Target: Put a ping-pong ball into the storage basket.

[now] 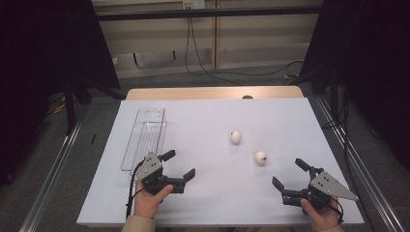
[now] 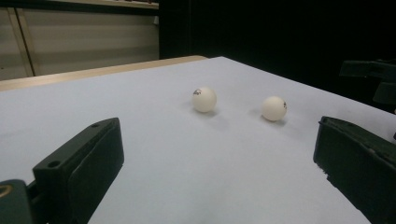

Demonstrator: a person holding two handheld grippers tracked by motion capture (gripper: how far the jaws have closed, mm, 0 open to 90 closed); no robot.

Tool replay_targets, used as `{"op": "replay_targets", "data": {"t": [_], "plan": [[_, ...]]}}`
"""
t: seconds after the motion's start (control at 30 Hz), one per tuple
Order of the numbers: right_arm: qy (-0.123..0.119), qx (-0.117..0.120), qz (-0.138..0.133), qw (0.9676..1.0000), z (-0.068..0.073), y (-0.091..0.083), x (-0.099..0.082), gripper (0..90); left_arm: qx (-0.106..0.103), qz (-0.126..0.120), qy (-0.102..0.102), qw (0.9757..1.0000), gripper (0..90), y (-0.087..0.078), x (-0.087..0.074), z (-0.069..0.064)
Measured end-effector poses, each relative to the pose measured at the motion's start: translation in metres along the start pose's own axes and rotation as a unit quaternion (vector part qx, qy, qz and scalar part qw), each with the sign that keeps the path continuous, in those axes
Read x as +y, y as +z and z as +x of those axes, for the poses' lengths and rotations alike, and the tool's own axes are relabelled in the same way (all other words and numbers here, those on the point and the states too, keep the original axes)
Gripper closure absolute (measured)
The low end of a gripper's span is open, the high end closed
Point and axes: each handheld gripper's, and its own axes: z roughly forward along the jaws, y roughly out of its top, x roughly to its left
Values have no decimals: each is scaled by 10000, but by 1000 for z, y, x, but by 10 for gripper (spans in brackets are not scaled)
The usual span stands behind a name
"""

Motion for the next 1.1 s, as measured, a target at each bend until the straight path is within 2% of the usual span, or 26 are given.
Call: {"op": "replay_targets", "data": {"t": [0.6, 0.83, 1.1], "plan": [[-1, 19, 4, 10000, 0, 0, 0, 10, -155, 198, 62, 9997, 16, 17, 0, -6], [-16, 30, 1, 10000, 0, 0, 0, 11, -217, 296, 175, 9992, 16, 23, 1, -9], [-10, 32, 9, 10000, 0, 0, 0, 11, -241, 349, 155, 9990, 17, 29, 1, -10]]}}
